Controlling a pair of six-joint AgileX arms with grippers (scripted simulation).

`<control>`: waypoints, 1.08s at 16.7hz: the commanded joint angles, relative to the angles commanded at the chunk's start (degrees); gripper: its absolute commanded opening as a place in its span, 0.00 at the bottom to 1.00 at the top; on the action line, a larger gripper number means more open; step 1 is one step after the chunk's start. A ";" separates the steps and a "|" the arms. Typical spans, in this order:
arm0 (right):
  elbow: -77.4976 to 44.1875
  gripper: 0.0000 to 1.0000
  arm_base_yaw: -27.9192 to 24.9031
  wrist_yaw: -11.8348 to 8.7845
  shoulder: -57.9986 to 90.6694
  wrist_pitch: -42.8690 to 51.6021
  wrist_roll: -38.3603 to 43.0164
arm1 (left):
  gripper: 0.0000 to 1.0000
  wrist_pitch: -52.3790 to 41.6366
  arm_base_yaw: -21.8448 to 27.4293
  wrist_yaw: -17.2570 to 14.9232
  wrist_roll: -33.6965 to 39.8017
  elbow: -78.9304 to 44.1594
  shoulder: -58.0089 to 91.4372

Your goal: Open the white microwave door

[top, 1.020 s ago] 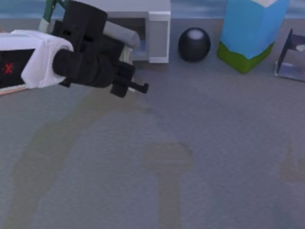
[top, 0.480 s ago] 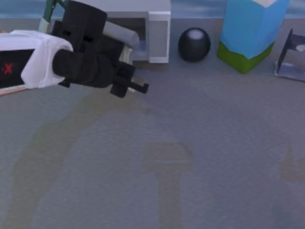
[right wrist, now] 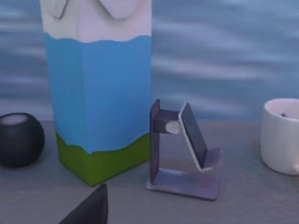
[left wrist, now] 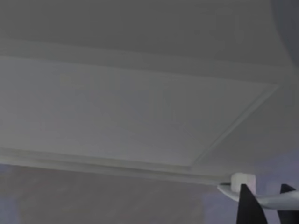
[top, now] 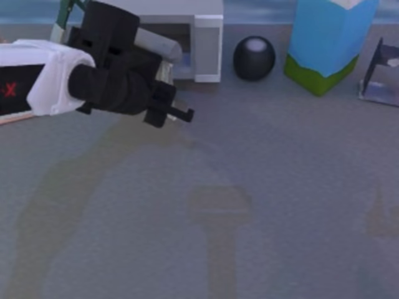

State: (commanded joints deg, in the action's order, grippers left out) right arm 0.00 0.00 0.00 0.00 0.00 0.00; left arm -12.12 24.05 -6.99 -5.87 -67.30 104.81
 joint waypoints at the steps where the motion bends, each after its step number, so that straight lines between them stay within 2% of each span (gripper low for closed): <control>1: 0.00 1.00 0.00 0.00 0.00 0.00 0.00 | 0.00 0.00 0.00 0.00 0.00 0.00 0.00; 6: 0.00 1.00 0.00 0.00 0.00 0.00 0.00 | 0.00 0.00 0.00 0.00 0.00 0.00 0.00; 14: 0.00 1.00 0.00 0.00 0.00 0.00 0.00 | 0.00 -0.32 -1.51 -3.02 -3.60 1.38 -1.18; 18: 0.00 1.00 0.00 0.00 0.00 0.00 0.00 | 0.00 -0.34 -1.54 -3.08 -3.70 1.43 -1.20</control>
State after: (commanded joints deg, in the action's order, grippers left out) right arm 0.00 0.00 0.00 0.00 0.00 0.00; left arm -12.45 22.51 -10.07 -9.57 -65.88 103.61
